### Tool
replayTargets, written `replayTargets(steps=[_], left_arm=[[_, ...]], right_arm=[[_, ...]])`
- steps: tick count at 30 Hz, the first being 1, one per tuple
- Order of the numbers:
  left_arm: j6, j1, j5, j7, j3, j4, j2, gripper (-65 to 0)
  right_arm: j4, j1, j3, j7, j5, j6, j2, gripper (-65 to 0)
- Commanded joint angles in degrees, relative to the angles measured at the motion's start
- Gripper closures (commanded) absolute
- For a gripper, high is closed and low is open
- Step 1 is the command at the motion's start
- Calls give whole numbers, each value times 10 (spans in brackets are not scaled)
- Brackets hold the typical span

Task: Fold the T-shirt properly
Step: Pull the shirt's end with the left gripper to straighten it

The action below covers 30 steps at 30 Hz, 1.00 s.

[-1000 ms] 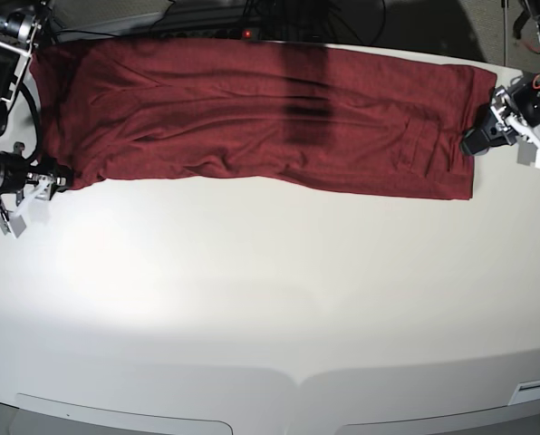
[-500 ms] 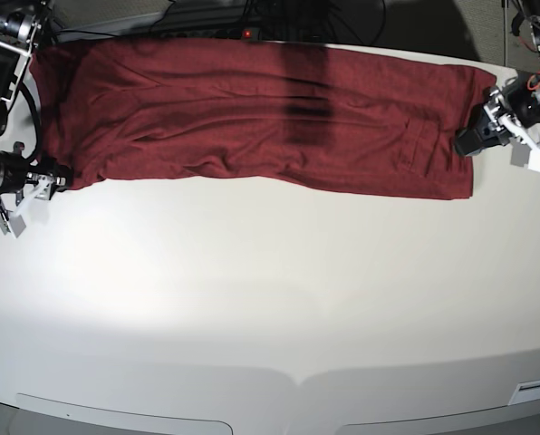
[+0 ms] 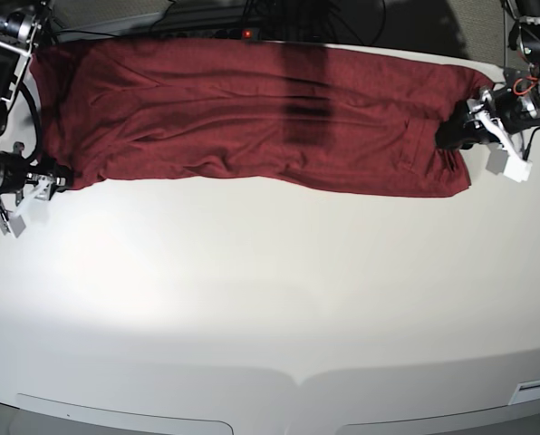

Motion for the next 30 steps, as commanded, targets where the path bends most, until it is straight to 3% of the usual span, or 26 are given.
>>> replayTargets(steps=[1, 3, 7, 14, 17, 21, 27, 30], left_arm=[[12, 3, 57, 33, 0, -1, -9, -245], [12, 3, 56, 37, 0, -1, -9, -200], [12, 3, 56, 55, 0, -1, -9, 0], [12, 3, 40, 56, -1, -1, -21, 0], [12, 3, 14, 50, -1, -1, -41, 0], [12, 4, 31, 5, -1, -1, -78, 0], [12, 5, -10, 25, -1, 0, -91, 0], [23, 20, -82, 56, -1, 31, -89, 0]], right_arm=[[8, 11, 2, 7, 5, 3, 15, -315], [8, 11, 2, 7, 5, 3, 15, -315], [8, 11, 2, 7, 5, 3, 15, -315], [8, 11, 2, 7, 5, 3, 15, -315], [8, 11, 2, 7, 5, 3, 15, -315], [8, 11, 2, 7, 5, 3, 15, -315], [8, 11, 2, 7, 5, 3, 15, -315], [8, 11, 2, 7, 5, 3, 15, -315]])
